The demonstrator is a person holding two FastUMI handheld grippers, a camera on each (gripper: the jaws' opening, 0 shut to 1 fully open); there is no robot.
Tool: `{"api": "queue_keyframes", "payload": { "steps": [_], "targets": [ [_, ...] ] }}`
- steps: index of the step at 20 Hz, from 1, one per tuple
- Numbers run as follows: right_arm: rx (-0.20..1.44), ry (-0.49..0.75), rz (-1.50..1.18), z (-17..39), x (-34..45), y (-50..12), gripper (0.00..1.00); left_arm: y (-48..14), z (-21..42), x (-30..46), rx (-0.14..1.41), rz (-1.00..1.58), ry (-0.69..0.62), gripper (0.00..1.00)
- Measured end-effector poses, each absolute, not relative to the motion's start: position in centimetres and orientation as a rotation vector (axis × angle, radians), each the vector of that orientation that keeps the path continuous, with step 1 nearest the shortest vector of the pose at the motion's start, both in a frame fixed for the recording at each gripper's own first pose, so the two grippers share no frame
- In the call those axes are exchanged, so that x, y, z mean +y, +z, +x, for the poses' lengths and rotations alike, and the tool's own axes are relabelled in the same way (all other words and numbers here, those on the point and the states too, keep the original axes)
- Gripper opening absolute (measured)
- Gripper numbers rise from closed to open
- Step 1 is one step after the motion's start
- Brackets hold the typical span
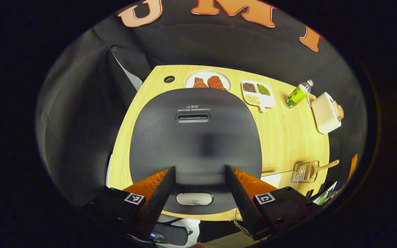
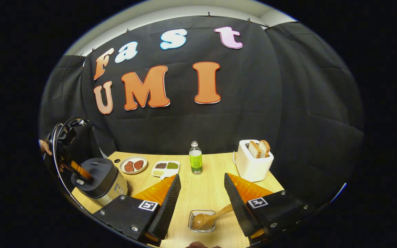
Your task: Close the left gripper, press the button to open the rice cooker; take a wooden spoon from the chopstick holder with the right hand, scoop a spoonful of rice and pour it into the rice cooker, then put the wooden spoon back into the chopstick holder.
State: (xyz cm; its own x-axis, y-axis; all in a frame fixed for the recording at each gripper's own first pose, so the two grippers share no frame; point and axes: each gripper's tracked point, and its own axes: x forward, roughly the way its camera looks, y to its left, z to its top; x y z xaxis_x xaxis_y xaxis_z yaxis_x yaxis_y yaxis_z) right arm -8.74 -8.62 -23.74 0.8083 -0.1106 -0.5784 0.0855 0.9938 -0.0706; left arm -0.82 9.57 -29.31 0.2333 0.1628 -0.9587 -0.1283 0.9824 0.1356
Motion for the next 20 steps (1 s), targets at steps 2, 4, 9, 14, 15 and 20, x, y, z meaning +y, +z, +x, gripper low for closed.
{"api": "queue_keyframes", "payload": {
  "steps": [2,4,9,14,15,20],
  "targets": [
    [0.604,-0.086,-0.044,-8.3,-7.8,-23.5,0.80,-29.3,-0.9,9.5,1.280,0.039,0.198,0.99],
    [0.574,-0.062,-0.059,-7.7,-7.0,-22.8,0.80,-29.2,-0.9,9.6,1.220,0.054,0.191,0.99],
    [0.487,-0.005,-0.079,-6.6,-4.4,-20.7,0.80,-29.2,-1.0,9.4,1.065,0.078,0.189,1.00],
    [0.405,0.059,-0.096,-5.4,-2.0,-18.6,0.80,-26.7,-0.4,9.7,0.916,0.098,0.230,0.99],
    [0.391,0.069,-0.100,-5.2,-1.6,-18.0,0.80,-25.3,0.1,9.5,0.857,0.125,0.221,0.99],
    [0.274,0.084,-0.097,-3.7,-0.4,-13.7,0.80,-15.8,2.3,8.6,0.575,0.229,0.212,1.00]
  ]
}}
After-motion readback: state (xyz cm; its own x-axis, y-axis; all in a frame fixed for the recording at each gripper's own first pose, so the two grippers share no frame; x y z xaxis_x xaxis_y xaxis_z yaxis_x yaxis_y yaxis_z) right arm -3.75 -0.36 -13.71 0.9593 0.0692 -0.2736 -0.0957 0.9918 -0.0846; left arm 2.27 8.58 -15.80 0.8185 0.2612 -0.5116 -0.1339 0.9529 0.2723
